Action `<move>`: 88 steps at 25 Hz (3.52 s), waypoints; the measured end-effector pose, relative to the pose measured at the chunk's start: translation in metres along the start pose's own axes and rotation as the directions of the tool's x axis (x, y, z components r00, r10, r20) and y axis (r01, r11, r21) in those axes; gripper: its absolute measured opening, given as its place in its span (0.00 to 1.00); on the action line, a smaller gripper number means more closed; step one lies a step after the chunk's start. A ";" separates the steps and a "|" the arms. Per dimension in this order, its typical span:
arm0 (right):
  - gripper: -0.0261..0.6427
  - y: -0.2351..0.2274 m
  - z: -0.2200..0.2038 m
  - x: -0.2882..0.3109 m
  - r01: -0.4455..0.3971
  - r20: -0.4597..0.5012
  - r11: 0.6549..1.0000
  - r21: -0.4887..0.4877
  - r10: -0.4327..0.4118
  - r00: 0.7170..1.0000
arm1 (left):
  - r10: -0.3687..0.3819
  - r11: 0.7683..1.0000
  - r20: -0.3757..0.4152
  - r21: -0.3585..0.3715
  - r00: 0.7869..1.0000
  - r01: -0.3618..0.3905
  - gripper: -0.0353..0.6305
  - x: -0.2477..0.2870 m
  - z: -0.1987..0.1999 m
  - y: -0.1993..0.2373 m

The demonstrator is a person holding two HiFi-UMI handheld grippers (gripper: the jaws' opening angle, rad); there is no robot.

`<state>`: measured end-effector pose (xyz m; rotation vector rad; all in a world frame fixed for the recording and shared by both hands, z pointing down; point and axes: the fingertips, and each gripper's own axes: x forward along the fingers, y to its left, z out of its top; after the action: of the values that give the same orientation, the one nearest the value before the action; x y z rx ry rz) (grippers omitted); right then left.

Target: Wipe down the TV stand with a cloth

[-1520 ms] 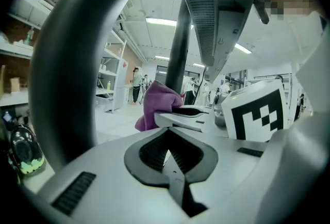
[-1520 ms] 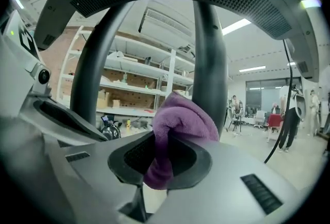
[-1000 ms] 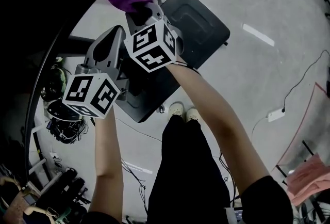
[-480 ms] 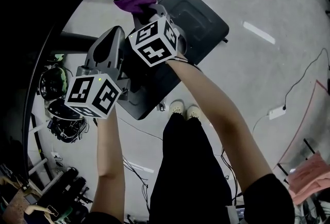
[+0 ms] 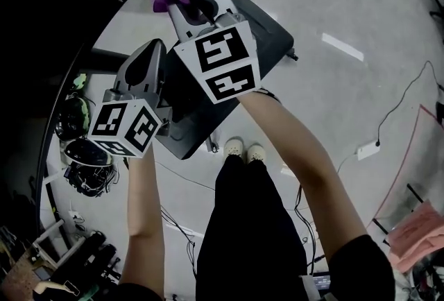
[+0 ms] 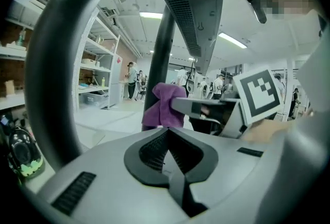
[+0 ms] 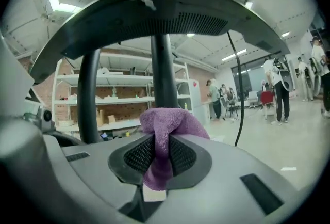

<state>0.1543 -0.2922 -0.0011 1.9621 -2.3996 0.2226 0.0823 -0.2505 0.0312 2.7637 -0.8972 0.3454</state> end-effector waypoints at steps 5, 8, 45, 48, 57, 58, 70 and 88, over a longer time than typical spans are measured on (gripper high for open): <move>0.15 -0.012 0.053 -0.004 0.004 0.110 1.000 0.008 -0.005 0.994 | -0.013 0.999 0.007 0.039 1.000 0.013 0.06 0.002 0.018 -0.010; 0.15 -0.027 0.051 0.003 0.000 0.112 1.000 0.019 -0.002 0.994 | -0.016 0.999 0.007 0.049 1.000 0.016 0.06 0.007 0.021 -0.009; 0.15 -0.078 -0.147 0.039 0.133 -0.411 0.987 0.091 -0.084 0.908 | 0.023 1.000 -0.038 0.000 0.999 -0.023 0.06 0.005 -0.019 0.014; 0.15 -0.074 -0.135 0.030 0.118 -0.380 0.990 0.083 -0.079 0.922 | 0.055 0.998 -0.036 0.003 0.998 -0.055 0.06 -0.003 -0.022 0.017; 0.15 -0.016 -0.074 -0.028 0.019 -0.261 0.997 0.076 0.001 0.965 | 0.145 0.989 0.000 -0.023 0.989 -0.145 0.06 -0.072 -0.022 0.018; 0.15 -0.004 -0.067 -0.034 -0.001 -0.248 0.997 0.078 0.021 0.969 | 0.158 0.987 0.002 -0.027 0.987 -0.158 0.06 -0.082 -0.022 0.018; 0.15 0.196 -0.015 -0.070 -0.284 -0.178 0.952 0.112 0.300 0.937 | 0.341 0.933 0.002 -0.123 0.940 -0.338 0.06 -0.215 -0.050 0.075; 0.15 0.323 -0.187 -0.050 -0.277 -0.402 0.955 0.108 0.297 0.866 | 0.347 0.912 -0.117 -0.190 0.930 -0.364 0.06 -0.270 -0.188 0.122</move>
<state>-0.1637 -0.1570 0.1488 1.3761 -2.3899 0.6403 -0.2321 -0.1479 0.1486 2.3712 -1.3368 0.3927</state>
